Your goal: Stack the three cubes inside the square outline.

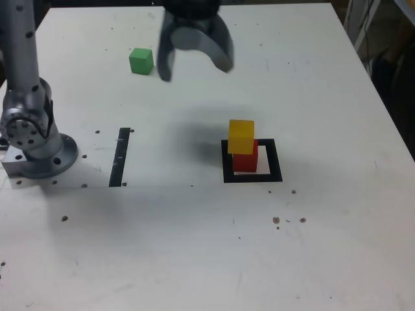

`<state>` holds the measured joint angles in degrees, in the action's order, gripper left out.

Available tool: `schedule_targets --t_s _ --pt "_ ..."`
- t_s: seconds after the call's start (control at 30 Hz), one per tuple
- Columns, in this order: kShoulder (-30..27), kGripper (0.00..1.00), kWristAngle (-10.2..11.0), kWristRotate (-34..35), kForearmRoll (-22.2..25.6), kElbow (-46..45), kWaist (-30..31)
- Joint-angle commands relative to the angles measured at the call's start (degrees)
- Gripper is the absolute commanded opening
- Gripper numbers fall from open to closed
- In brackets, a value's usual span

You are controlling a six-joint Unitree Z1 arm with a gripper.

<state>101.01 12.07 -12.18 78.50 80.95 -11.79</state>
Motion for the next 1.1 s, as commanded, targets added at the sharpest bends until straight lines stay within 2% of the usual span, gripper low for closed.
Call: schedule_targets --t_s 0.0,0.13,0.23,0.4,0.57,0.8,1.07 --pt "-1.1 0.99 2.0 -3.5 -0.2 -0.5 -6.6" --pt "-1.4 0.99 5.5 -11.5 -2.0 -1.0 -14.3" --pt "-1.0 0.99 6.6 -17.3 -4.6 -1.3 -19.8" --pt "1.0 1.00 6.5 -25.1 -8.6 -1.6 -26.7" --pt "4.7 1.00 6.2 -29.7 -11.1 -0.6 -29.8" --pt "8.7 0.99 6.1 -33.3 -12.4 1.0 -33.8" --pt "8.4 0.99 6.1 -38.7 -10.7 2.6 -39.2"
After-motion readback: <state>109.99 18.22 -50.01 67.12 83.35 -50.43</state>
